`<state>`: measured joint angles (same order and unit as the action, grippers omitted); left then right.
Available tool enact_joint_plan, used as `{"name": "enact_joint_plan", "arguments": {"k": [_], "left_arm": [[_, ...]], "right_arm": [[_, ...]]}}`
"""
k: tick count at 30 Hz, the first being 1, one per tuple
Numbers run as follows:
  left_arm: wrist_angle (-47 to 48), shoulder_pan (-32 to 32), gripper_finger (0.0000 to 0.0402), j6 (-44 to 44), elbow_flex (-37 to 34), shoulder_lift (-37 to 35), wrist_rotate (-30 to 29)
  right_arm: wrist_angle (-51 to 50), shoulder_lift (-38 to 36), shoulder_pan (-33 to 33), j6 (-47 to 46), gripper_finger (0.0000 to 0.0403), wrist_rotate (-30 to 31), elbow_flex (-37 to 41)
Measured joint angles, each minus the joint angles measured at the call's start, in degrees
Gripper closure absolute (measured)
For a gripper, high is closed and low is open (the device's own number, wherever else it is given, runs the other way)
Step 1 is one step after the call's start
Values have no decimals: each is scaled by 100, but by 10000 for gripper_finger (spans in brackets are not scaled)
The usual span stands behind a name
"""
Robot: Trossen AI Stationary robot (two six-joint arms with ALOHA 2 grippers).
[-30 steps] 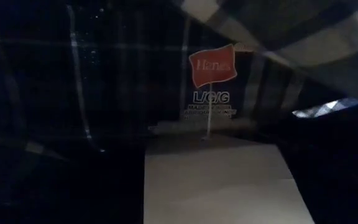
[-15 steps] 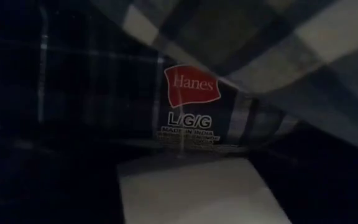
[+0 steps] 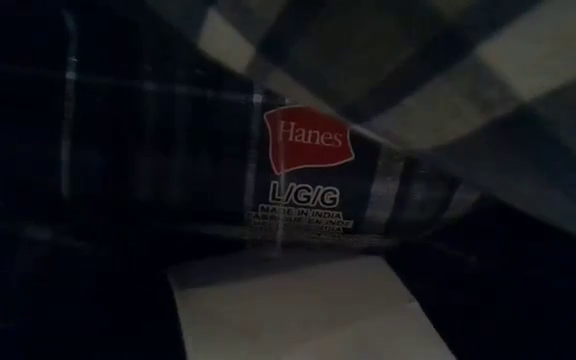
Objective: Fold Laundry from Bin
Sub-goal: Fold the blue patterned long sleeve shirt
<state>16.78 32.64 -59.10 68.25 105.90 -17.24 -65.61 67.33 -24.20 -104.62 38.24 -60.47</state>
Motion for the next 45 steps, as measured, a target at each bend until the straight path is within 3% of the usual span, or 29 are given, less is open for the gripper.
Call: {"name": "enact_joint_plan", "arguments": {"k": [4,8,15,21,24,28,32,35,41,45], "left_arm": [[-329,44,196,-245,-416,283,405],[-445,118,196,-248,-495,372,477],[-32,300,196,203,-442,-326,556],[500,526,196,230,-677,-1293,-141],[554,499,196,402,-794,-1641,-488],[531,336,196,689,-859,-1977,-884],[250,206,196,1065,-885,-2098,-1234],[-43,74,196,1313,-887,-2122,-1252],[-90,9,196,1391,-904,-2082,-1225],[-83,9,196,1375,-933,-2082,-1178]], "right_arm": [[1358,649,818,2222,394,194,-1207],[2998,1696,1661,4380,394,-458,-2310],[3134,4066,2622,5591,394,-1605,-4013],[2202,5544,2763,5779,366,-2431,-5149],[1100,5870,2797,5831,316,-2502,-5877],[-768,5695,2634,5785,233,-2264,-6549],[-2183,5377,2513,5089,160,-1985,-6316],[-2397,4989,2414,4618,131,-1871,-5548],[-1979,3604,2258,3581,133,-1913,-3309],[-873,2412,2323,3255,146,-2220,-1649]]}}
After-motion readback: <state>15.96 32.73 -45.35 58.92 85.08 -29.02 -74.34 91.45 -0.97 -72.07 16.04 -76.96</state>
